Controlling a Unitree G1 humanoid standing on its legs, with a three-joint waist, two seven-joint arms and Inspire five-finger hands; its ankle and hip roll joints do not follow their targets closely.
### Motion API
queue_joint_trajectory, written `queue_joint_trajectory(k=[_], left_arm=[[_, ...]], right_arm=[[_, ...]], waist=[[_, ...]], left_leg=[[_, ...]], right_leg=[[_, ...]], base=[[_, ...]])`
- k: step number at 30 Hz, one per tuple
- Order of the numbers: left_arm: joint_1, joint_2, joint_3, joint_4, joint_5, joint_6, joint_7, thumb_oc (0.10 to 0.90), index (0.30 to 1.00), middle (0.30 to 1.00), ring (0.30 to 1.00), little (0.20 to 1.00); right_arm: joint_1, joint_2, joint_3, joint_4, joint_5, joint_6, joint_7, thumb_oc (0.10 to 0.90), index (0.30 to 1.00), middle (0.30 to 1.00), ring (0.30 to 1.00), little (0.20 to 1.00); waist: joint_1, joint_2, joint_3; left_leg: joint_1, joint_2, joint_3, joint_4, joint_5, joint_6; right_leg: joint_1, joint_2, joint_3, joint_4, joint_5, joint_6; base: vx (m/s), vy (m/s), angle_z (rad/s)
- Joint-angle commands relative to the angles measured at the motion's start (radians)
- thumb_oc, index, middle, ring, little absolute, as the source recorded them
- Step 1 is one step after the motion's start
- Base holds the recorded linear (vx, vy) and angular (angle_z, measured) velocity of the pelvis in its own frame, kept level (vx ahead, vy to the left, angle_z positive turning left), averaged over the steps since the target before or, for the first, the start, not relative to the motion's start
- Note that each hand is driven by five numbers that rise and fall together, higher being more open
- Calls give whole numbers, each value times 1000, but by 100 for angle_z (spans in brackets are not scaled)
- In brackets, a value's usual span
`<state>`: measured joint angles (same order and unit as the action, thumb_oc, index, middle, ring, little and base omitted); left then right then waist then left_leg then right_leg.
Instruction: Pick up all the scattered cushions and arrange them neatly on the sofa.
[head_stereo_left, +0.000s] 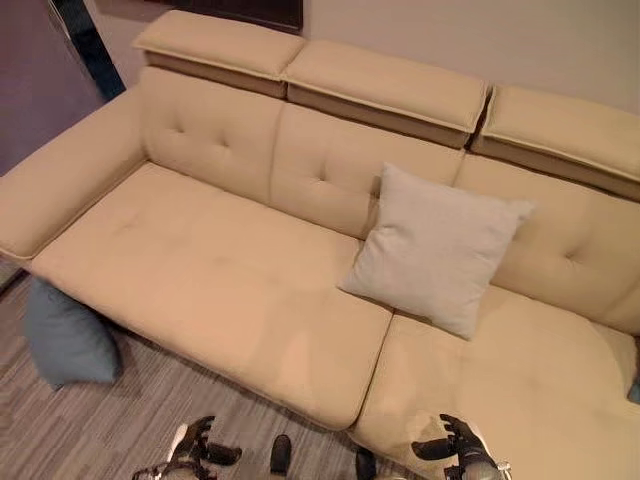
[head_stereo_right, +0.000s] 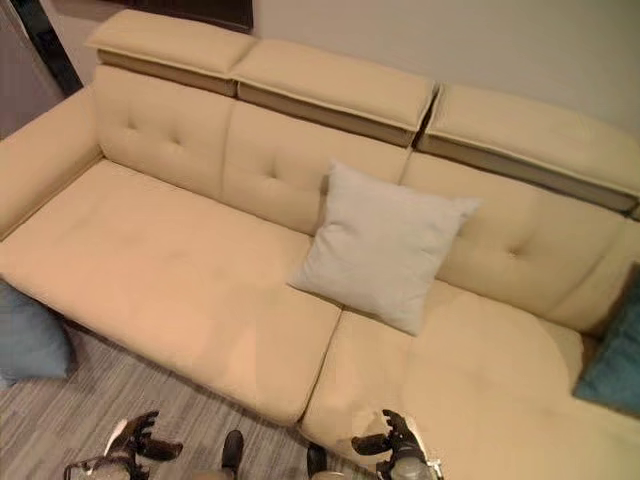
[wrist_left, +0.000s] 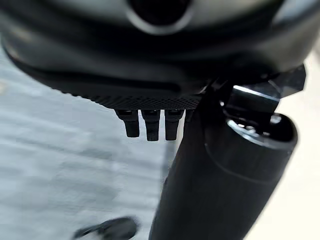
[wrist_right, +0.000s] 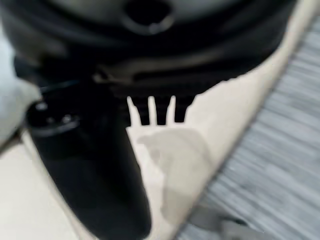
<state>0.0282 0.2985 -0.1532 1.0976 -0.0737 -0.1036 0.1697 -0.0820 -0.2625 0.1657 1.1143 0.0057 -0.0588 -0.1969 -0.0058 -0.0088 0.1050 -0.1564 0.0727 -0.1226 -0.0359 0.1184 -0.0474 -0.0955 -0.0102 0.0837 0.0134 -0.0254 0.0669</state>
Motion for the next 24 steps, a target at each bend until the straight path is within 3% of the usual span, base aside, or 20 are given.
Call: queue_joint_trajectory(k=[1, 5, 7, 8, 13, 15, 20, 24], left_arm=[[-72, 36, 27, -20, 0, -34, 34, 800, 900, 900, 900, 900], [-71, 19, 30, -27, -22, -33, 39, 800, 900, 900, 900, 900], [-60, 6, 33, -26, -23, -29, 43, 800, 900, 900, 900, 900], [-43, -5, 35, -8, -6, -25, 44, 800, 900, 900, 900, 900], [-38, -13, 24, 16, 26, -17, 38, 800, 900, 900, 900, 900], [-38, -12, 12, -5, 32, -17, 30, 800, 900, 900, 900, 900], [-33, -2, 13, -5, 39, -12, 29, 800, 900, 900, 900, 900], [-32, 31, 37, 21, 49, -4, 29, 800, 900, 900, 900, 900]], right_arm=[[19, -32, 16, -112, 9, -40, -21, 800, 900, 900, 900, 900], [18, -51, 21, -143, 1, -40, -31, 800, 900, 900, 900, 900], [29, -55, 20, -154, -7, -37, -28, 800, 900, 900, 900, 900], [38, -58, 25, -148, -20, -35, -28, 800, 900, 900, 900, 900], [52, -47, 23, -125, -30, -32, -19, 800, 900, 900, 900, 900], [60, -38, 27, -106, -38, -25, -15, 800, 900, 900, 900, 900], [43, -24, 54, -76, -64, -14, -14, 800, 900, 900, 900, 900], [3, 0, 102, -69, -110, -5, -2, 800, 900, 900, 900, 900]], waist=[[-7, -76, -11], [-4, -67, 21], [-9, -71, 23], [-16, -76, 18], [-48, -86, -4], [-66, -78, -25], [-54, -94, -32], [-15, -102, -5]], left_leg=[[-66, -76, 9, 37, -60, -32], [-127, -72, 0, 50, -9, -53], [-126, -59, 88, 57, -19, -33], [-107, -42, 167, 98, -56, -21], [-34, -6, 340, 151, -129, -22], [25, 20, 436, 79, -129, -31], [44, -9, 393, 34, -130, -18], [75, -43, 353, 19, -152, 22]], right_leg=[[32, -10, 20, -14, -57, 34], [34, 2, -39, -22, -63, 22], [37, -10, -92, -21, -55, 19], [44, -30, -154, -26, -50, 15], [54, -69, -294, -47, -33, 21], [69, -80, -368, -58, -29, 35], [77, -103, -390, -31, -22, 49], [29, -165, -381, 170, -26, 69]], base=[[-209, -171, 53], [-211, -122, 115], [-161, -42, 112], [-118, 0, 121], [-52, 34, 127], [45, 109, 103], [74, 154, 82], [33, 197, 13]])
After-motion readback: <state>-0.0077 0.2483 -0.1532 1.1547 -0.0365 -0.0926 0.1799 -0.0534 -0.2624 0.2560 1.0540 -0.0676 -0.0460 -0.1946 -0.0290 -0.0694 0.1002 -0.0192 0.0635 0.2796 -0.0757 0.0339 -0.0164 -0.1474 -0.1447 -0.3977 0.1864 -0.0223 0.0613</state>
